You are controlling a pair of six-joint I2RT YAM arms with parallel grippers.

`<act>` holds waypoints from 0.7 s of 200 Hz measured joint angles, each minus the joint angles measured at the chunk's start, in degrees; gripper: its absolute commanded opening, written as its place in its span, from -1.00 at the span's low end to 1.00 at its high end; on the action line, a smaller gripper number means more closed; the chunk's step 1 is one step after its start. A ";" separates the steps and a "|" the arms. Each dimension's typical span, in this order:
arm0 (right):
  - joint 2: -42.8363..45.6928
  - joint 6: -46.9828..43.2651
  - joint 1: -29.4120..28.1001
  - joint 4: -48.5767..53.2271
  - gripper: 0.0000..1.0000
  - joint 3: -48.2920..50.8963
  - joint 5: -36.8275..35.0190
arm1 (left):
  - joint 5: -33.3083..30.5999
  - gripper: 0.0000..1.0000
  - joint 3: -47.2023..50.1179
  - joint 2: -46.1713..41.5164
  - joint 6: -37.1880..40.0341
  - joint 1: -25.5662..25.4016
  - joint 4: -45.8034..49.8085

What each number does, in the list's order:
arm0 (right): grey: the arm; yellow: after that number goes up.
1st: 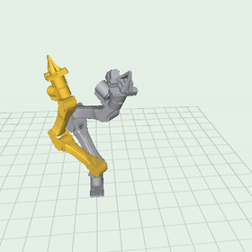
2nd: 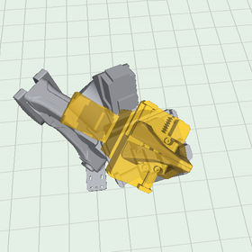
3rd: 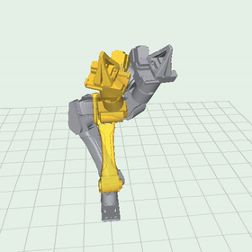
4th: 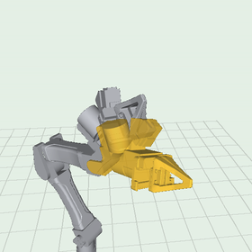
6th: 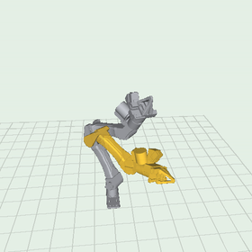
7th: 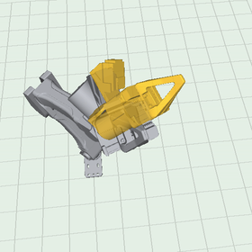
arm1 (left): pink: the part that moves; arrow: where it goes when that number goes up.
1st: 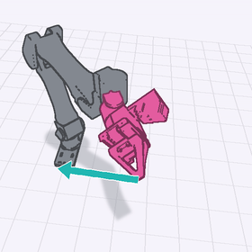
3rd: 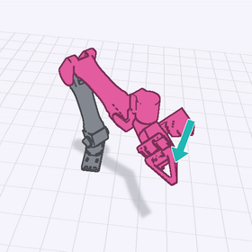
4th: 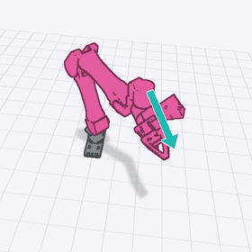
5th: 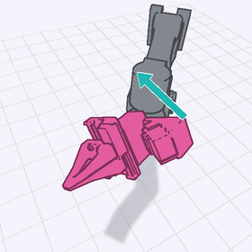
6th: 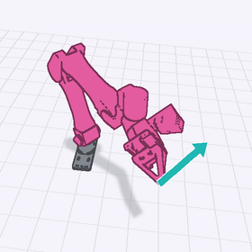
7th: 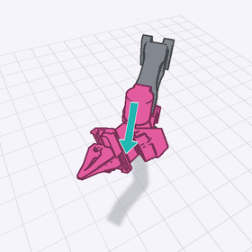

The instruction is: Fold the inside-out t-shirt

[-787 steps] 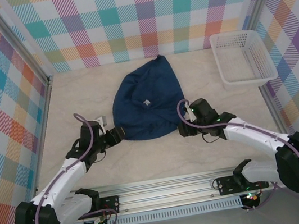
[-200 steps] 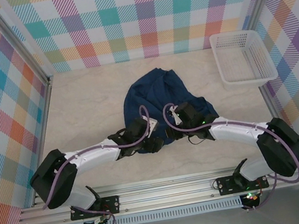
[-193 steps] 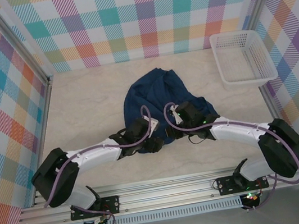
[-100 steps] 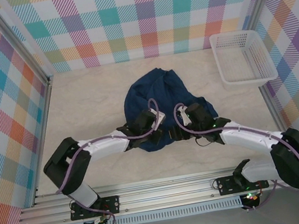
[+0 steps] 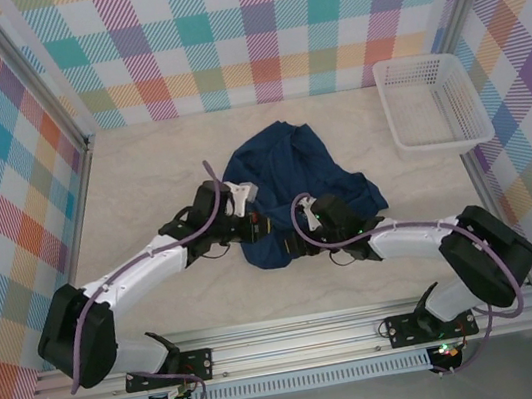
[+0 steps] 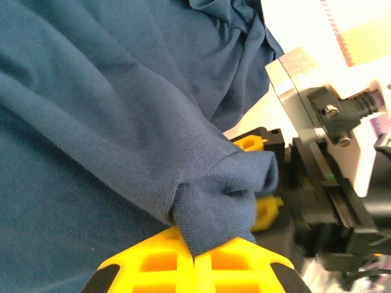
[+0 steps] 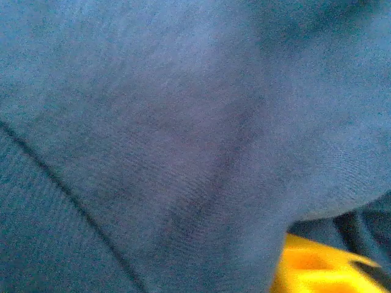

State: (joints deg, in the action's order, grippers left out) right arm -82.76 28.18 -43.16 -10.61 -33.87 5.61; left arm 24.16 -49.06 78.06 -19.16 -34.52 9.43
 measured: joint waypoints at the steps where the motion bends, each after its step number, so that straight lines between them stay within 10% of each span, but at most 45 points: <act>1: -0.02 0.07 0.02 -0.07 -0.61 -0.07 -0.04 | 0.15 -1.00 0.02 -0.07 -0.13 0.11 0.00; 19: 1.03 -1.42 0.98 -0.02 -0.94 -0.92 0.48 | 2.95 -1.00 0.42 -1.62 -3.78 3.30 0.31; 79: 12.02 -11.52 11.10 11.13 -1.00 -4.11 21.86 | 13.27 -0.99 4.48 -3.34 -12.79 7.54 -3.74; 140: 10.97 -20.74 12.41 25.11 -1.00 -11.78 35.65 | -3.17 0.10 5.07 -8.31 -0.15 -4.24 -1.14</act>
State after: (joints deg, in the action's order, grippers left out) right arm -71.79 7.44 -30.74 14.50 -45.65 41.25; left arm 20.99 -43.99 69.76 -19.31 -38.76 8.29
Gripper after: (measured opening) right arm 0.065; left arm 0.503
